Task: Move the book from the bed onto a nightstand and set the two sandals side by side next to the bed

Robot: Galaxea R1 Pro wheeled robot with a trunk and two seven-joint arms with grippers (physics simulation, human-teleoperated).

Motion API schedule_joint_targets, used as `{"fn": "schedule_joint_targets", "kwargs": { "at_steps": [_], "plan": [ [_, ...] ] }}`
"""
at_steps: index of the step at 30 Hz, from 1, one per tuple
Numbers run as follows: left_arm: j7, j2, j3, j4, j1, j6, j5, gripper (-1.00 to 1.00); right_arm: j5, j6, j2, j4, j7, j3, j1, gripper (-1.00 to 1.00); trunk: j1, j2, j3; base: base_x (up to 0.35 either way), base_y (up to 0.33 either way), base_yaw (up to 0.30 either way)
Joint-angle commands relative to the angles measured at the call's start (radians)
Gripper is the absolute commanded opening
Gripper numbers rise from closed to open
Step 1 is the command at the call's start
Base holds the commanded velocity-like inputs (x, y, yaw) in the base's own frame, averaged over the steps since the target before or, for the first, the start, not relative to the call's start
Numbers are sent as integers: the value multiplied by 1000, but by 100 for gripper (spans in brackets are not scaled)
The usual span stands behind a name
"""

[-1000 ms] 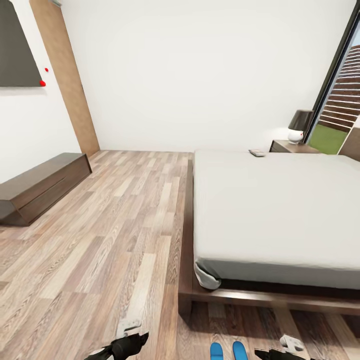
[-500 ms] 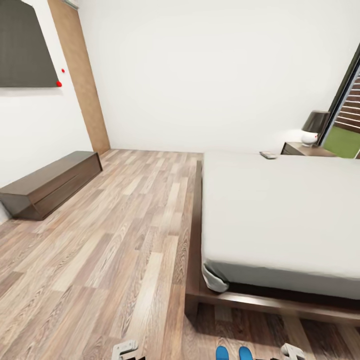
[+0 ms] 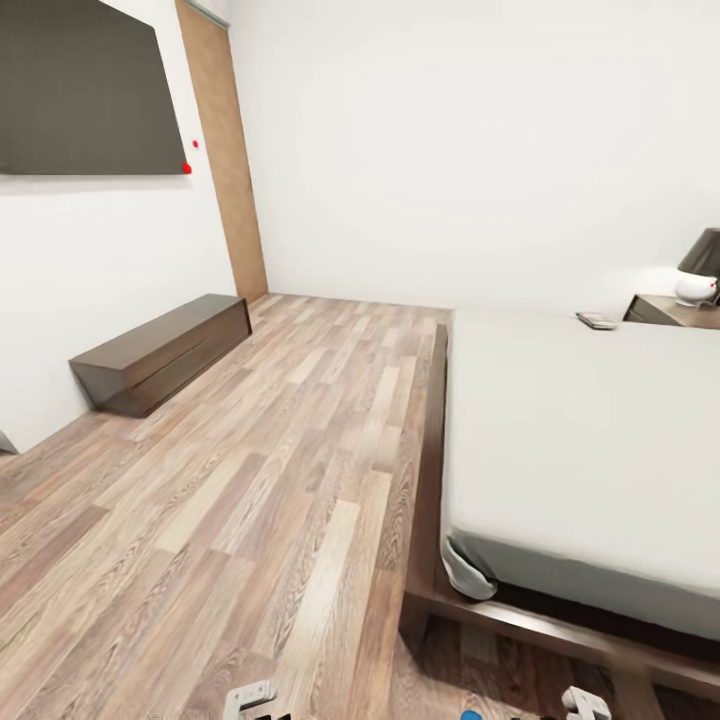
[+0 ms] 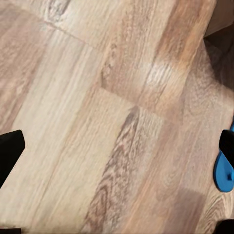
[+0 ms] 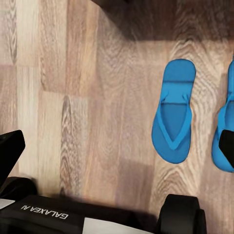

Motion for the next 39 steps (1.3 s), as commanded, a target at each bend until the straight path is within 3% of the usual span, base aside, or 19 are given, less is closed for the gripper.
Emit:
{"fn": "schedule_joint_targets", "kwargs": {
  "at_steps": [1,39],
  "plan": [
    [-5,0,1,2,-1,-1,10,100,-9,10,-1,2,4,-5,-1,100,0,0,-1,0,0,292],
    [-5,0,1,2,-1,-1,10,100,-10,10,-1,2,4,-5,-1,100,0,0,-1,0,0,292]
  ]
}}
